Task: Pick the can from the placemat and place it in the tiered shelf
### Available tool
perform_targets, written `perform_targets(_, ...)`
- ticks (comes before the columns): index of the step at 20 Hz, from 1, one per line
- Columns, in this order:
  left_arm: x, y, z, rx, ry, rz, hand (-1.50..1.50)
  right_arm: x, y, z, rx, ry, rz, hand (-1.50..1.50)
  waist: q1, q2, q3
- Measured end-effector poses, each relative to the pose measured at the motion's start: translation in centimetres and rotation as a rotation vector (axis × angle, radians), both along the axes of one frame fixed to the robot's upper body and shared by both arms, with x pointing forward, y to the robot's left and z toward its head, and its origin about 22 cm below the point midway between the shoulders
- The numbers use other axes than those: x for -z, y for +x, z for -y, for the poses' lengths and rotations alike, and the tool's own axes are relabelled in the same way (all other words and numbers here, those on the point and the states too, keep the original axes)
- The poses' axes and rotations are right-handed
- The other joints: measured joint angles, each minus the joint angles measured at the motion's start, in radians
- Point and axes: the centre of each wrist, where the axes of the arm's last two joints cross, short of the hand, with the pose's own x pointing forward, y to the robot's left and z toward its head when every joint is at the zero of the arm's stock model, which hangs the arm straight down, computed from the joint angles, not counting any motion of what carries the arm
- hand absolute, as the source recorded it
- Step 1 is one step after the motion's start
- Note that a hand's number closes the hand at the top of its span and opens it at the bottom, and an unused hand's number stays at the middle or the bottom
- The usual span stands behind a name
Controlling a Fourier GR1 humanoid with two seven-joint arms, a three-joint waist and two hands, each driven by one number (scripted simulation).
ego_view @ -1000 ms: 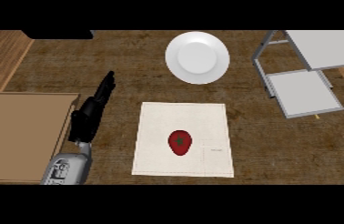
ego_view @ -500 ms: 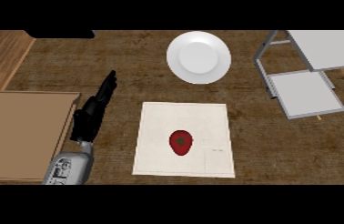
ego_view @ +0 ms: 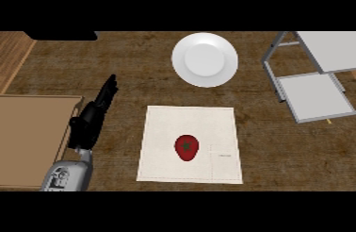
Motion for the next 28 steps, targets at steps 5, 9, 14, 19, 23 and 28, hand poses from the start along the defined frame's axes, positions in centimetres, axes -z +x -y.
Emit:
perform_targets(5,0.2,0.3,0.3,-0.005,0.003,-0.005,0.00,0.9,0.1,2.2,0.142,-0.053,-0.061,-1.50,-0.004,0.000,-0.002)
perform_targets(9,0.4,0.3,0.0,-0.010,0.001,-0.001,0.00,1.9,0.0,3.7,0.261,-0.051,-0.096,-1.50,-0.005,-0.003,-0.003)
perform_targets(14,-0.1,-0.4,0.2,-0.003,0.003,-0.003,0.00,1.6,0.0,4.5,0.279,0.014,-0.096,-1.50,-0.004,-0.003,-0.002)
perform_targets(19,0.0,-0.4,0.7,-0.010,0.006,-0.003,0.00,1.1,-1.0,5.8,0.215,0.116,-0.074,-1.50,-0.009,-0.003,-0.001)
perform_targets(23,-0.1,-0.4,0.0,-0.009,0.003,-0.003,0.00,0.1,-1.7,6.2,0.154,0.167,-0.068,-1.50,-0.010,-0.003,-0.001)
perform_targets(28,-0.3,0.3,-0.2,-0.004,0.002,-0.004,0.00,-1.8,-2.0,5.7,0.113,0.225,-0.034,-1.50,-0.009,-0.003,-0.001)
